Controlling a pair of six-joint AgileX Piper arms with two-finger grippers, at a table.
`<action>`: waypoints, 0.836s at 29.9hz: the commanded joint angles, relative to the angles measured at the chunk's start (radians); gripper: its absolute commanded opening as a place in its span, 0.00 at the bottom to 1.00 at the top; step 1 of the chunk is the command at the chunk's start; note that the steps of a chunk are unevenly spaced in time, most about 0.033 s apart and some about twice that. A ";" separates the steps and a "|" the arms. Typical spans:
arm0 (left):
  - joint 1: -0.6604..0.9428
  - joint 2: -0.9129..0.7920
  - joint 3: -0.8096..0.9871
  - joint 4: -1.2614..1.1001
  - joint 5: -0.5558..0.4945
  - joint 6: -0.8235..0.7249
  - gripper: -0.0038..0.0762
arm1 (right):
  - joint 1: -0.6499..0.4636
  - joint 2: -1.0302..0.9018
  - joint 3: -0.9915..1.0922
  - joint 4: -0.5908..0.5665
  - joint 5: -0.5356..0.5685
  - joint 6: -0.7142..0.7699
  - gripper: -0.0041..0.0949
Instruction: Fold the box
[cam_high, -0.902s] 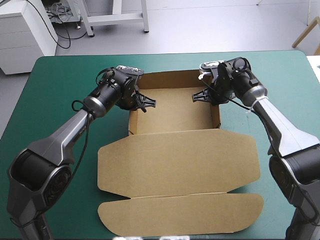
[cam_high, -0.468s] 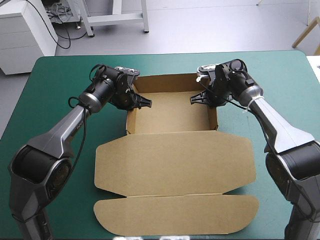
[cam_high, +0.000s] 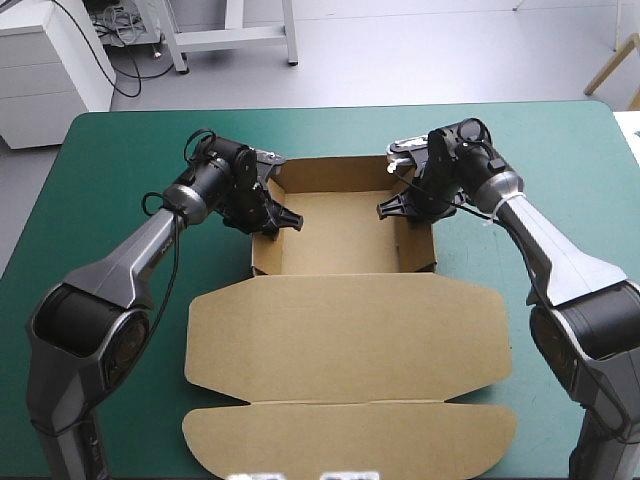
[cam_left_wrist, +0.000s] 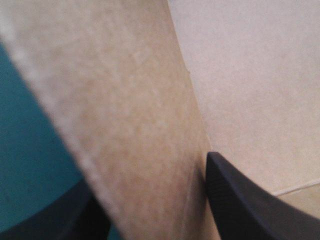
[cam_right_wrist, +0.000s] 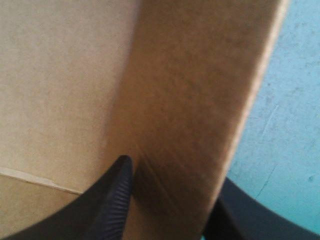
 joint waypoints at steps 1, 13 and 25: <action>-0.002 -0.054 -0.036 0.001 0.011 -0.007 0.62 | 0.003 -0.054 -0.029 0.002 -0.009 -0.046 0.67; -0.002 -0.078 -0.241 0.046 0.060 -0.007 0.62 | 0.003 -0.067 -0.032 -0.028 -0.057 -0.046 0.78; -0.005 -0.149 -0.360 0.113 0.116 0.017 0.55 | 0.001 -0.194 -0.032 -0.052 -0.087 -0.061 0.77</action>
